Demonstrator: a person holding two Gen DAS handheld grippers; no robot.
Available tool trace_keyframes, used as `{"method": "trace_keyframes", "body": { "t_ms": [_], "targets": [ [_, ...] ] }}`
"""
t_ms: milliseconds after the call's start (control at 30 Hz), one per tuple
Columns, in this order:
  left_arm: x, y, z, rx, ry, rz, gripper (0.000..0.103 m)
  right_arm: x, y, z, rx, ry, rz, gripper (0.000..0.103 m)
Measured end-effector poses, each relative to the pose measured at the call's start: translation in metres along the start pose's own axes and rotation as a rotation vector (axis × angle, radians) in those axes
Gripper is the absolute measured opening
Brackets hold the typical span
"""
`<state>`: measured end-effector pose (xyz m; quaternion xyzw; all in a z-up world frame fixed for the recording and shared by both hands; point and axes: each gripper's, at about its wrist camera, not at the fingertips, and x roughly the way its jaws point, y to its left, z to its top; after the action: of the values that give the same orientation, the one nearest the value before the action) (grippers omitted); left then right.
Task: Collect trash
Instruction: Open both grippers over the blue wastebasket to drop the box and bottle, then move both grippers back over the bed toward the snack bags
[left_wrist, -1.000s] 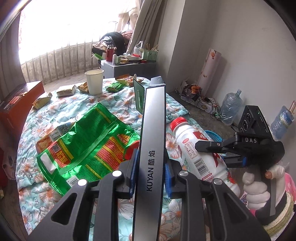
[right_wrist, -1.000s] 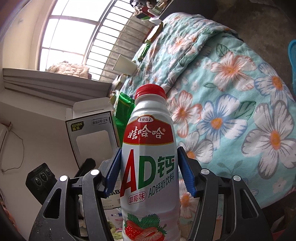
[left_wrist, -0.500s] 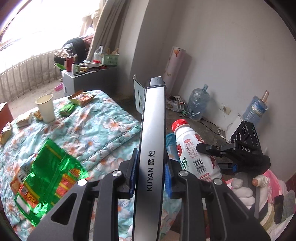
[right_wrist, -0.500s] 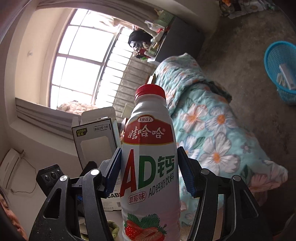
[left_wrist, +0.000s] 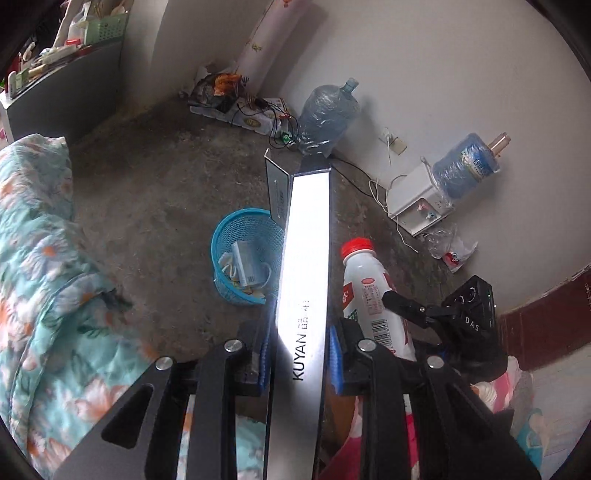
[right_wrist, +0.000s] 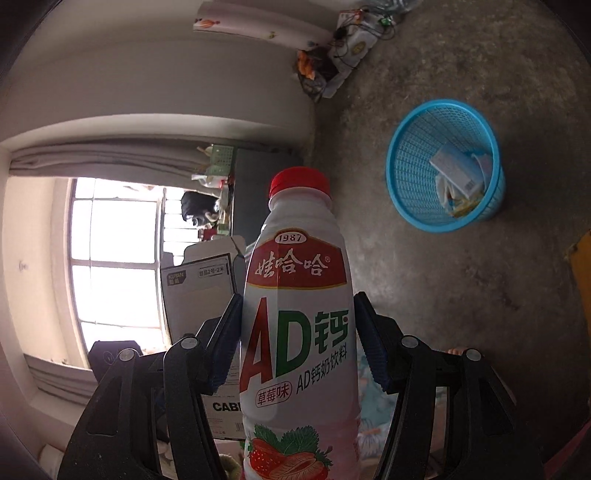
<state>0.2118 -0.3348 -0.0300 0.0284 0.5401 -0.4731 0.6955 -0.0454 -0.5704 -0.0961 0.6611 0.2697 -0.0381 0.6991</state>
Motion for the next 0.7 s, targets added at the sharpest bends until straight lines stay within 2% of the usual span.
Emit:
{"method": "trace_keyframes", "body": {
  "t_ms": [33,67,100,133,233,300,367,533,700],
  "targets": [
    [0.015,0.0,0.015,-0.011,0.004,-0.004,0.025,0.01,-0.003,0.018,0.036,-0.002,0.008,0.059],
    [0.03,0.001,0.031,-0.024,0.001,0.0,0.033,0.016,-0.01,0.034,0.091,-0.022,0.005,0.061],
    [0.043,0.002,0.044,-0.039,-0.011,0.008,0.054,0.02,-0.017,0.05,0.132,-0.055,-0.007,0.07],
    [0.051,0.004,0.053,-0.047,-0.039,0.013,0.061,0.025,-0.025,0.068,0.14,-0.086,-0.013,0.074],
    [0.062,0.01,0.062,-0.057,-0.076,0.056,0.062,0.034,-0.058,0.092,0.215,-0.119,-0.103,0.074],
    [0.058,0.021,0.051,-0.096,-0.083,0.009,0.062,0.035,-0.073,0.088,0.224,-0.119,-0.119,0.074],
    [0.049,0.03,0.039,-0.098,-0.091,0.016,0.062,0.031,-0.082,0.075,0.203,-0.11,-0.133,0.074],
    [0.01,0.05,0.001,-0.133,-0.126,0.0,0.062,0.008,-0.095,0.041,0.179,-0.109,-0.145,0.073],
    [-0.06,0.054,-0.049,-0.123,-0.216,-0.021,0.062,-0.008,-0.087,0.016,0.136,-0.102,-0.128,0.073]
  ]
}}
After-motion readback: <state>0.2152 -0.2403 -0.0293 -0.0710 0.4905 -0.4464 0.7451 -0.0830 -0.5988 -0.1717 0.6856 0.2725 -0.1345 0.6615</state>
